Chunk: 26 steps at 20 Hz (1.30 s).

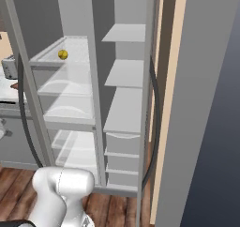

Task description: Retrieve a lemon from the fridge and place it on the cutting board with the fish.

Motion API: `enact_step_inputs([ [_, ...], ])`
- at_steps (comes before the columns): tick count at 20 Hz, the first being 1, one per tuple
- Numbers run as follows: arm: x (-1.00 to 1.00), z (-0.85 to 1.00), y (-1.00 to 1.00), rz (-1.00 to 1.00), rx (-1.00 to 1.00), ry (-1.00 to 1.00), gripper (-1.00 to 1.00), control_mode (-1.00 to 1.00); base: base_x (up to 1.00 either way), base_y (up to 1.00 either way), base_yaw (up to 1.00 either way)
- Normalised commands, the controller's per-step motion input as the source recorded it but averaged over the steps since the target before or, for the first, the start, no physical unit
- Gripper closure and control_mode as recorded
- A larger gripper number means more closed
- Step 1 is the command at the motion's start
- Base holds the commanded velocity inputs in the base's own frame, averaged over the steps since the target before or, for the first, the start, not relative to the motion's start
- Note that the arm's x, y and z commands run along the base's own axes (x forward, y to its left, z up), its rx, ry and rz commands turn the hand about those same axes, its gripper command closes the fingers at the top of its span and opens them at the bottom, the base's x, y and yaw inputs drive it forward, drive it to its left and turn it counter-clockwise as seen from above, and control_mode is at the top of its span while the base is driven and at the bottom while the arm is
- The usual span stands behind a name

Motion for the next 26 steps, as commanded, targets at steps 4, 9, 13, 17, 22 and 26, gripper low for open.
enact_step_inputs([
  [4, -0.03, 0.02, -0.82, 0.01, 0.33, 0.06, -1.0, -1.0, 0.0, 0.0, 0.0],
  [9, 0.01, 0.07, -0.72, 0.02, 0.42, 0.06, -1.0, -1.0, 0.0, 0.0, 0.0],
  [13, 0.08, 0.01, -0.57, 0.02, 0.46, 0.0, -1.0, -1.0, 0.0, 0.0, 0.0],
  [17, 0.18, 0.0, -0.57, 0.0, 0.42, 0.01, -1.0, -1.0, 0.0, 0.0, 0.0],
  [22, 0.32, -0.18, -0.07, 0.0, 0.31, 0.01, -1.0, -1.0, 0.0, 0.0, 0.0],
  [26, 0.22, -0.07, 0.16, 0.01, 0.18, 0.0, -1.0, -1.0, 0.0, 0.0, 0.0],
])
